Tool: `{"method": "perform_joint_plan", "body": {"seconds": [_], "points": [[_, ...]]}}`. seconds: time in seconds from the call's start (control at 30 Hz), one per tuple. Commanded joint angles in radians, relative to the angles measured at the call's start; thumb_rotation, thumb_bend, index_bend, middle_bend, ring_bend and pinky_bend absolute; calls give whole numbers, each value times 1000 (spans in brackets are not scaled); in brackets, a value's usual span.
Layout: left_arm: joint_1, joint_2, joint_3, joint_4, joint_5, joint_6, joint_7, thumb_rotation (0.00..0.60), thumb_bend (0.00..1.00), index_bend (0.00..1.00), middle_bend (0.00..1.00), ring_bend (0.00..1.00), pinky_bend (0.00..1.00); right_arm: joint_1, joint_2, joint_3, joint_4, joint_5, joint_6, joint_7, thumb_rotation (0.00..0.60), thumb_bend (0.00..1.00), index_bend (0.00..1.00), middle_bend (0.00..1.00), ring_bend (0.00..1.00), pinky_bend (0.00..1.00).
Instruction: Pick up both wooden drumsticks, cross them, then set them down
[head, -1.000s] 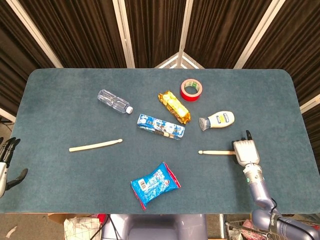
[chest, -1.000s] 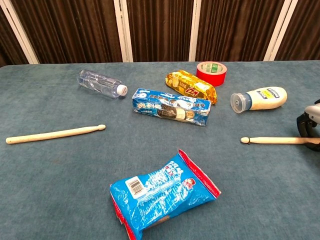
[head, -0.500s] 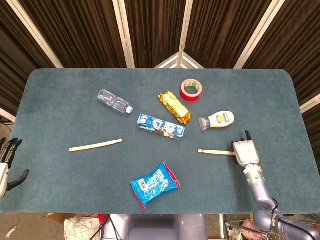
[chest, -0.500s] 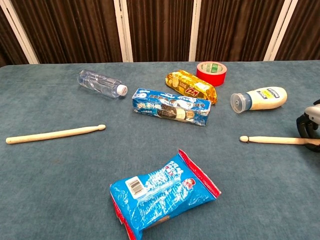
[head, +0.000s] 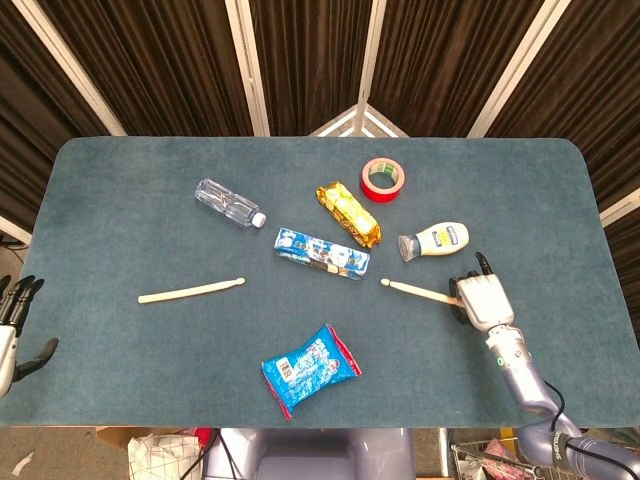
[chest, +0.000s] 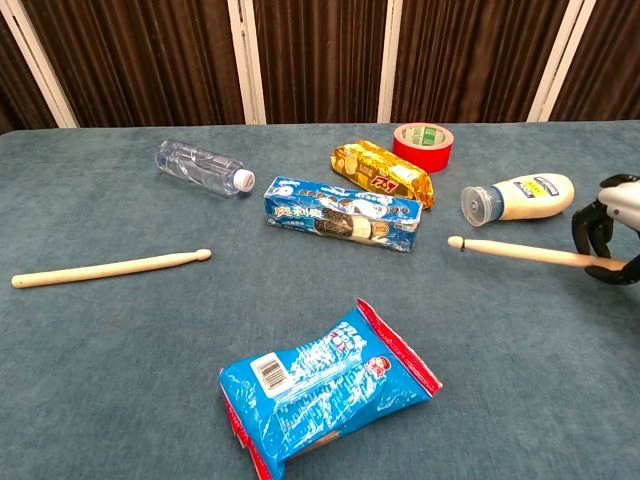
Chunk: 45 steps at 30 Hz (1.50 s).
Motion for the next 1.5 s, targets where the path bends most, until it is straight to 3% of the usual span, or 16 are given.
{"method": "perform_joint_plan", "body": {"seconds": [0.03,0.33,0.53,0.63,0.77,1.0,1.23,1.5], "points": [[-1,0,-1,3,0,-2,-3,600,369,115,89,0,0,-1,29,3,-4,-52,38,98,600,433,696,609,413,0],[-22,-16,-17,27,-4,-16,-12,600,369,143,145,0,0,12,126,38,-83,-138,111,344,600,433,698,611,414,0],[-80,-9,-58,22,-77,-110,54,600,369,189,227,0,0,37,209,85,-181,-163,145,395,600,434,703,611,414,0],[-118,4,-83,3,-144,-181,109,600,369,203,232,0,0,56,245,109,-235,-164,141,385,600,434,706,611,414,0],[-184,17,-130,-38,-309,-299,238,600,369,222,249,0,0,86,291,143,-318,-151,119,330,600,434,706,611,414,0],[-297,-9,-180,-84,-542,-415,420,600,369,240,297,0,0,121,324,175,-416,-100,74,240,600,434,706,611,414,0],[-421,-142,-187,-8,-715,-460,576,600,368,270,338,2,0,136,333,187,-452,-53,52,183,600,434,708,611,414,0],[-512,-286,-176,96,-809,-483,637,600,368,326,412,22,0,140,334,189,-460,-33,57,151,600,440,709,611,414,0]]}}
